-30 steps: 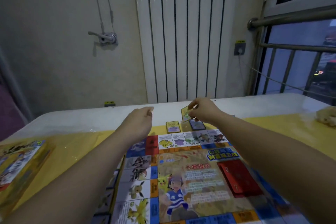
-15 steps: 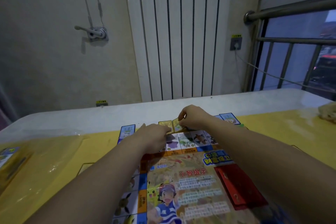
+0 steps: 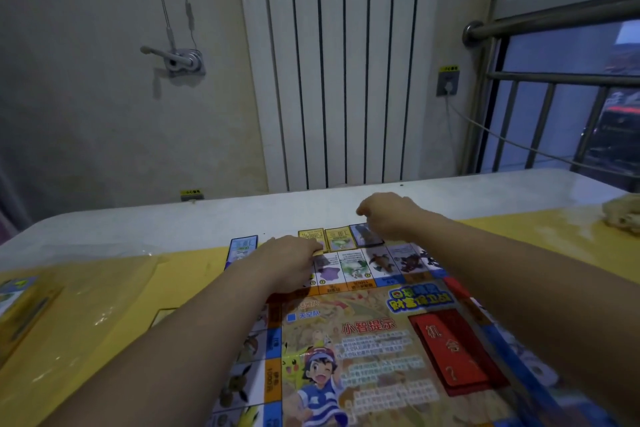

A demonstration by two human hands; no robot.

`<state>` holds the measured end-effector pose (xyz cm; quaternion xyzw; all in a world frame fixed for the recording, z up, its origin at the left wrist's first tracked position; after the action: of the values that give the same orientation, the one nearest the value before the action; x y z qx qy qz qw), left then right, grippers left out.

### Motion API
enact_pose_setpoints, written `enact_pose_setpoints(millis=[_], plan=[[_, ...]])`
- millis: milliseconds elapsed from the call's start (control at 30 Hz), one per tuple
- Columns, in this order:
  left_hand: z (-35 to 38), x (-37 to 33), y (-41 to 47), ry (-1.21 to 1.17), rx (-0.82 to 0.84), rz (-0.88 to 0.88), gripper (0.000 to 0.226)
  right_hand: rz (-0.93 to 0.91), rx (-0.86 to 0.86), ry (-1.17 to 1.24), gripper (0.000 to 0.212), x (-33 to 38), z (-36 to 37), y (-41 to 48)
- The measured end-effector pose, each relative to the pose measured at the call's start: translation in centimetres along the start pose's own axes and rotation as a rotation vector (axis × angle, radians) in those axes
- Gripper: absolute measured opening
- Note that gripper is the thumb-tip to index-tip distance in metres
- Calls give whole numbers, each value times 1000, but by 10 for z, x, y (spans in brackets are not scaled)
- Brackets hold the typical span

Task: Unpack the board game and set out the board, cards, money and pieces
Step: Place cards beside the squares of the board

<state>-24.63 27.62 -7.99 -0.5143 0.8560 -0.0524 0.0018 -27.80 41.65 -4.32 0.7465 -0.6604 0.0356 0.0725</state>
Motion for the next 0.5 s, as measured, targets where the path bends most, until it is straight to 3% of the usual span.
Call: enact_pose_setpoints(millis=[200,500], plan=[[-2,1,2,-8,-5,1,45,-63,280,-205,34,-12,22,-32],[-1,1,3,-8,13,-4,46,-123,346,-434,40,-8,22,-47]])
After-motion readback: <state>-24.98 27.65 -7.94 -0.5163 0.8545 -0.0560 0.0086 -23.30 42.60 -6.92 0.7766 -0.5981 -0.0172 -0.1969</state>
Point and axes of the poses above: each hand's wrist, its own y-axis towards the middle knuckle, its own z-axis out of the palm, x = y × z, the point moved 8 cm from there along y, towards the middle knuckle, and after that the axes turned 5 degrees about y, right-handed, at the moved point
